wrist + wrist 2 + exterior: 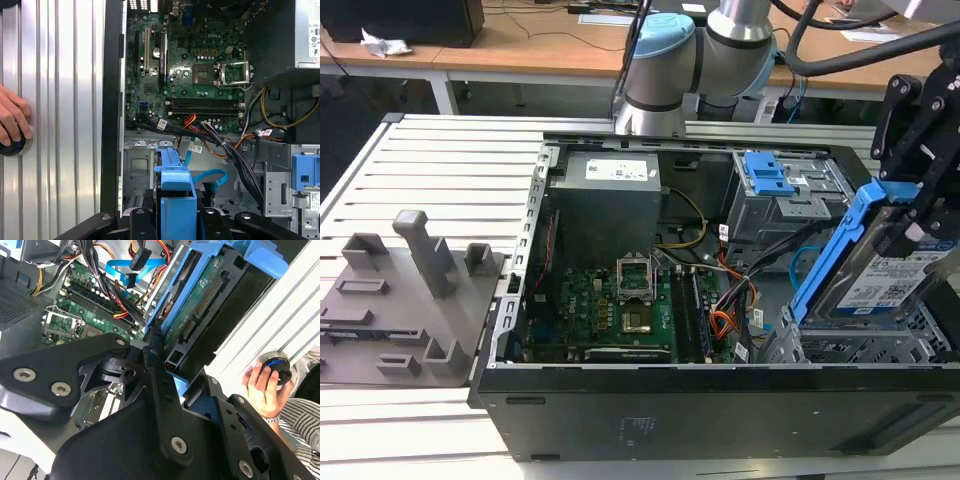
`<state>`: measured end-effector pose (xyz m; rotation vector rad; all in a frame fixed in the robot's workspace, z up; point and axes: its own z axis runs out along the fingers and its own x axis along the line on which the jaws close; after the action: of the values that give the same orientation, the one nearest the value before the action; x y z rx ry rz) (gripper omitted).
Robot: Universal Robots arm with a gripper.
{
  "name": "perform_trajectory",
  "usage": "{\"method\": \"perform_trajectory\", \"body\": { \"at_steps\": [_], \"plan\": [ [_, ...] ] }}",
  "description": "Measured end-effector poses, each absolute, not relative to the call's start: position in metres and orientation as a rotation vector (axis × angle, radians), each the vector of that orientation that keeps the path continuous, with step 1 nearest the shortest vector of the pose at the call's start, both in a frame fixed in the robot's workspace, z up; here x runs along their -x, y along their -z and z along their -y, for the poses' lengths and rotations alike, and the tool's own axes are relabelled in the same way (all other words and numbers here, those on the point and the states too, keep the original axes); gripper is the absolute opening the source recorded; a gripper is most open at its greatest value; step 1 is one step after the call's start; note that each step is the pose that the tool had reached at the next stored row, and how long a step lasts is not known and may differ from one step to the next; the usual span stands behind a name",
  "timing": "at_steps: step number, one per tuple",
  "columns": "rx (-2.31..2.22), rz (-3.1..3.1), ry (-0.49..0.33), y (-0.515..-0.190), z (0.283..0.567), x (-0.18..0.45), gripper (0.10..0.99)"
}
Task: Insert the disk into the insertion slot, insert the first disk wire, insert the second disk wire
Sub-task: 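Insert the disk into the insertion slot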
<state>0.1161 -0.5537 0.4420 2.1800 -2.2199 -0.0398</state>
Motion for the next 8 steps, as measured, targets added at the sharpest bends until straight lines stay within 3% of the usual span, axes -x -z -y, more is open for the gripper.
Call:
{"method": "perform_trajectory", "body": {
  "at_steps": [8],
  "plan": [
    [-2.18,2.22,0.04,-0.425,0.554,-0.117,0.365]
  ]
}}
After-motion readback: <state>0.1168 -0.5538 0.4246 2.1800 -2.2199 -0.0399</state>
